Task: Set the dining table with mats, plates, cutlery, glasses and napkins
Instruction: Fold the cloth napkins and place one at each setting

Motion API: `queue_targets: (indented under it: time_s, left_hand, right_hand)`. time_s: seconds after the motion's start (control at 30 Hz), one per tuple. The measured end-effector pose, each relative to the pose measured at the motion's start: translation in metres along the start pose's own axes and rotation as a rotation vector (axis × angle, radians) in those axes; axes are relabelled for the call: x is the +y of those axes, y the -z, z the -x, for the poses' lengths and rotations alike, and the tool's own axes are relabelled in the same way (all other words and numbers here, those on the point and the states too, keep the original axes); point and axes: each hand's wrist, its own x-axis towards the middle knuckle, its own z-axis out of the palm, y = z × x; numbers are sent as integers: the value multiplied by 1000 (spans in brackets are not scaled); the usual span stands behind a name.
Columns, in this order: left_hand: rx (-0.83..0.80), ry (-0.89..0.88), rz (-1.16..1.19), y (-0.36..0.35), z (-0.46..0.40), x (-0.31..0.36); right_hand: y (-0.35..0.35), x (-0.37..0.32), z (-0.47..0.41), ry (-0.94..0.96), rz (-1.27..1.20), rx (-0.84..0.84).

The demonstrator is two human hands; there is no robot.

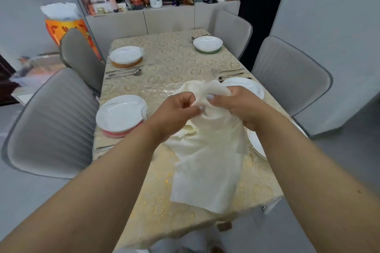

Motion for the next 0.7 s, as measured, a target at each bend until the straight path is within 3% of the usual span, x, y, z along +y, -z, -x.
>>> queue_targets:
  time_s: [0.2, 0.3, 0.4, 0.57, 0.7]
  left_hand:
    - [157, -119, 304, 25, 25, 65]
    - [215, -199, 331, 38, 33, 81]
    - [288, -144, 186, 48, 39, 71]
    - [290, 51, -413, 60, 50, 26]
    - [254, 158, -495, 72, 56, -7]
  right_hand:
    - [9, -50, 26, 186, -161, 35]
    - [14, -61, 27, 260, -79, 102]
    - [16, -48, 24, 170, 181, 127]
    - [15, -4, 13, -53, 537, 151]
    - [13, 22, 0, -80, 677, 196]
